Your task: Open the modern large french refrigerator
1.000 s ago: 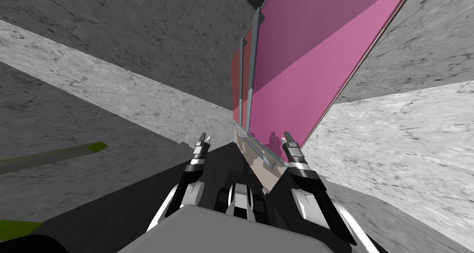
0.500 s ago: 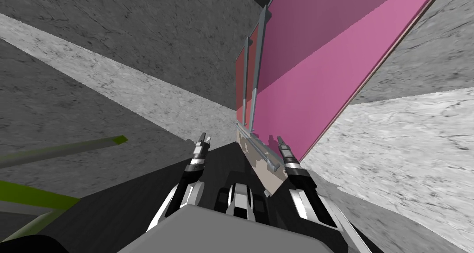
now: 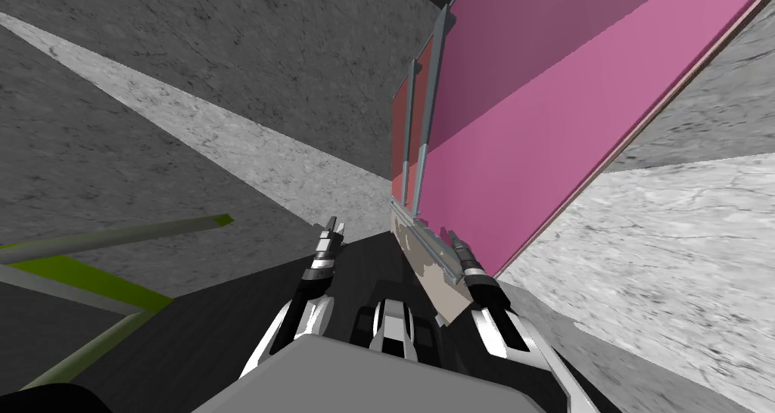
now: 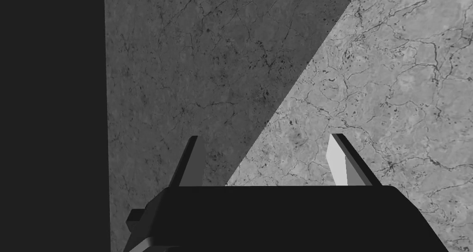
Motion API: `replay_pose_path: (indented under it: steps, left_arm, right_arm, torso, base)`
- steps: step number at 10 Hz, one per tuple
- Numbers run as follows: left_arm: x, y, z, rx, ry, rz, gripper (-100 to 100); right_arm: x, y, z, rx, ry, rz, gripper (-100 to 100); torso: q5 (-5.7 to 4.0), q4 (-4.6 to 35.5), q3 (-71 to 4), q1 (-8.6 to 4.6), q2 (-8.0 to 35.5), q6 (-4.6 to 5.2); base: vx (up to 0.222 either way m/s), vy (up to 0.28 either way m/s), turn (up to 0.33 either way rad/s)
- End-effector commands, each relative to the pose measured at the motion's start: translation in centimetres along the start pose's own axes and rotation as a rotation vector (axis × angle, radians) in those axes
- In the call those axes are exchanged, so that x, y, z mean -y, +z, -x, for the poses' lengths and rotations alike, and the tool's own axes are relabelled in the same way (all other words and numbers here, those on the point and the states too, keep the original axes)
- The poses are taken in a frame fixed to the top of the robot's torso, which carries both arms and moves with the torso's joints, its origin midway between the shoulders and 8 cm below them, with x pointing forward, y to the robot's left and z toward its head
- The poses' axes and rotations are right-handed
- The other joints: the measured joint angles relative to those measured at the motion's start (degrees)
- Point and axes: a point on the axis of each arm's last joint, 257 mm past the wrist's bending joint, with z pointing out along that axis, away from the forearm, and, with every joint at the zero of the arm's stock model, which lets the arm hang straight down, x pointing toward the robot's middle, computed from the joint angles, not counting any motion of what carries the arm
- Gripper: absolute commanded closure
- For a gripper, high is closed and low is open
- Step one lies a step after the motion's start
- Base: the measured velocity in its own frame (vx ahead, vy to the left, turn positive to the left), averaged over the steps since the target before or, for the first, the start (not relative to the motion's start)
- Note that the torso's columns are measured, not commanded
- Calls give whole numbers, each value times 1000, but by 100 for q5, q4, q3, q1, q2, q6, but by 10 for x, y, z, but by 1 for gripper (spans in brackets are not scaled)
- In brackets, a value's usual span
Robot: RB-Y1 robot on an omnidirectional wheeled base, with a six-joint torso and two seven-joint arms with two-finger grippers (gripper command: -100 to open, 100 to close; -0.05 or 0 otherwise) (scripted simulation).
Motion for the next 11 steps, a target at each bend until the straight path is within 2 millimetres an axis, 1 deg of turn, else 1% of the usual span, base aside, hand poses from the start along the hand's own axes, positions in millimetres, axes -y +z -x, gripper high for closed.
replay_pose_path:
  steps: [1,2,3,4,5,6,7,8,9,10,11]
  left_arm:
    - [0,0,0,0,0,0,0]
    - [0,0,0,0,0,0,0]
    - [0,0,0,0,0,0,0]
    - [0,0,0,0,0,0,0]
    - [0,0,0,0,0,0,0]
    - [0,0,0,0,0,0,0]
    - [0,0,0,0,0,0,0]
    - [0,0,0,0,0,0,0]
    - [0,0,0,0,0,0,0]
    - [0,0,0,0,0,0,0]
    - [0,0,0,0,0,0,0]
  right_arm:
    - [40,2,-15,-34,-84,-109,-100]
    - [55,2,-20,-50,-127,-150,-100]
    - [69,-1,-22,-56,-157,-194,-100]
    - [76,-2,-26,-64,-162,-207,-100]
    - [100,-6,-30,-82,-214,-278,-100]
    - [113,-10,-34,-94,-242,-306,-100]
    - [135,-15,-40,-117,-290,-358,-100]
    - [148,-20,-40,-124,-321,-395,-100]
    - [151,-21,-39,-123,-324,-407,-100]
    - [176,-30,-46,-152,-386,-466,-100]
    - [181,-32,-45,-154,-405,-484,-100]
  torso:
    - [-1,0,1,2,1,-6]
    - [0,0,1,0,1,-1]
    - [0,0,1,0,1,-5]
    - [-1,0,1,-1,1,2]
    - [0,0,1,-2,1,1]
    - [-1,0,1,3,2,-8]
    - [0,0,1,-1,1,0]
    - [-1,0,1,-1,1,-4]
    - [-1,0,1,0,2,0]
    - [1,0,0,-1,1,2]
    - [-27,-26,-7,-29,-26,-6]
  base:
    - [-9,-5,147]
    - [-12,-4,253]
    - [-10,-6,106]
    - [-3,0,-39]
    - [-9,1,252]
    - [-9,-4,135]
    - [-12,-2,210]
    - [-9,-5,134]
    - [-4,-1,-11]
    - [-9,4,218]
    - [-20,7,148]
